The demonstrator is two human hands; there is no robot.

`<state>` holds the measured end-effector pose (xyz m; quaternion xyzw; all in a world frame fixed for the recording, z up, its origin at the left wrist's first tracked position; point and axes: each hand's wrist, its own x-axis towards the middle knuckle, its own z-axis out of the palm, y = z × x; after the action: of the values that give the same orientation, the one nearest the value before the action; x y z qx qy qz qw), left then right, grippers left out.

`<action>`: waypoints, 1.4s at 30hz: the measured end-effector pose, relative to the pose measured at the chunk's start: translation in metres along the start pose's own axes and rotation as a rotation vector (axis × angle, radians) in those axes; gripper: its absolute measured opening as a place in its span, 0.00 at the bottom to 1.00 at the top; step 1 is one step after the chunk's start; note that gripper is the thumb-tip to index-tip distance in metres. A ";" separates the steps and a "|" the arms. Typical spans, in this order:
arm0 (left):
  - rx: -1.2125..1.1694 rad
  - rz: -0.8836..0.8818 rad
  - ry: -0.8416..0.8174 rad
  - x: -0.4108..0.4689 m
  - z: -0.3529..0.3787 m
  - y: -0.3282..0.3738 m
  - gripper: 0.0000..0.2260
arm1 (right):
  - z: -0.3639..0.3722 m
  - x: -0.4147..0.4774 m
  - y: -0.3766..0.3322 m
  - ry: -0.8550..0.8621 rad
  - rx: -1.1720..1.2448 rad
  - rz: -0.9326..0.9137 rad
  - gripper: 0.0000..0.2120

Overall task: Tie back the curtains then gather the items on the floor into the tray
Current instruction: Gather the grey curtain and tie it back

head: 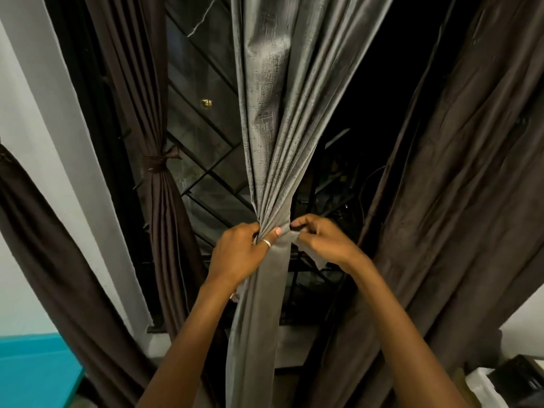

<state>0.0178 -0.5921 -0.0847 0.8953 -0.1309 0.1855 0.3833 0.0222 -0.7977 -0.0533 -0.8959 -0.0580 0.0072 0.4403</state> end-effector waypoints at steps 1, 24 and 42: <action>0.041 -0.002 0.015 -0.001 -0.001 0.001 0.30 | 0.000 -0.004 -0.002 0.020 0.068 0.035 0.11; 0.039 -0.197 -0.061 0.015 -0.014 0.015 0.21 | 0.103 -0.062 -0.018 0.165 0.553 -0.083 0.46; 0.146 0.098 0.057 -0.032 -0.017 0.020 0.15 | 0.118 -0.047 -0.009 0.197 0.450 -0.141 0.41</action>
<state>-0.0227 -0.5903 -0.0752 0.9078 -0.1498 0.2384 0.3109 -0.0325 -0.7041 -0.1201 -0.7655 -0.0742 -0.0982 0.6316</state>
